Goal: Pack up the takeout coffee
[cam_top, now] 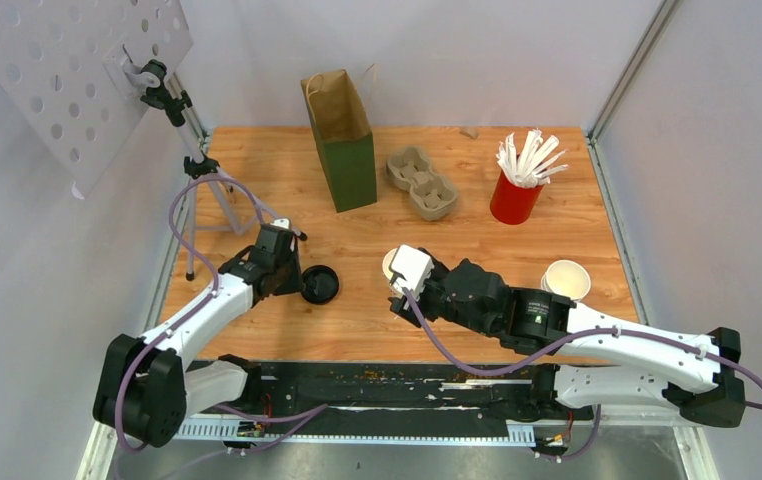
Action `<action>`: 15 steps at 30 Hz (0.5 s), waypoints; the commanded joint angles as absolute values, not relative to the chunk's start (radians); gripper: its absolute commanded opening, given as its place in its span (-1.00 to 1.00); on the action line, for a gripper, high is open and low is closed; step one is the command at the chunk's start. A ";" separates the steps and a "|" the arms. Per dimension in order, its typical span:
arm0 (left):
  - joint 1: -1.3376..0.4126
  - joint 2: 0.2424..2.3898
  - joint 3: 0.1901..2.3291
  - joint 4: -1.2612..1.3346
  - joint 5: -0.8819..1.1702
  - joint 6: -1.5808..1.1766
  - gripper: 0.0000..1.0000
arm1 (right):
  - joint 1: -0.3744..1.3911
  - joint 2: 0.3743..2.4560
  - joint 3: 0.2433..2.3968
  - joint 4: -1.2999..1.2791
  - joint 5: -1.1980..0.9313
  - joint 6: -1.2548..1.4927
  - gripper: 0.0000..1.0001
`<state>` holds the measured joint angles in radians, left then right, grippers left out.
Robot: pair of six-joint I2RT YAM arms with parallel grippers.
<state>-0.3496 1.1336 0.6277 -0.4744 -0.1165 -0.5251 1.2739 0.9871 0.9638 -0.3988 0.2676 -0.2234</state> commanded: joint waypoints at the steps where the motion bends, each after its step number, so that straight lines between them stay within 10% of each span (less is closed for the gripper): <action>1: -0.344 1.144 0.618 -0.398 -0.114 -0.506 -0.34 | 1.279 0.963 0.958 -0.354 0.269 -0.202 0.17; 15: -0.342 1.161 0.620 -0.383 -0.096 -0.474 -0.71 | 1.278 0.964 0.942 -0.352 0.274 -0.204 0.16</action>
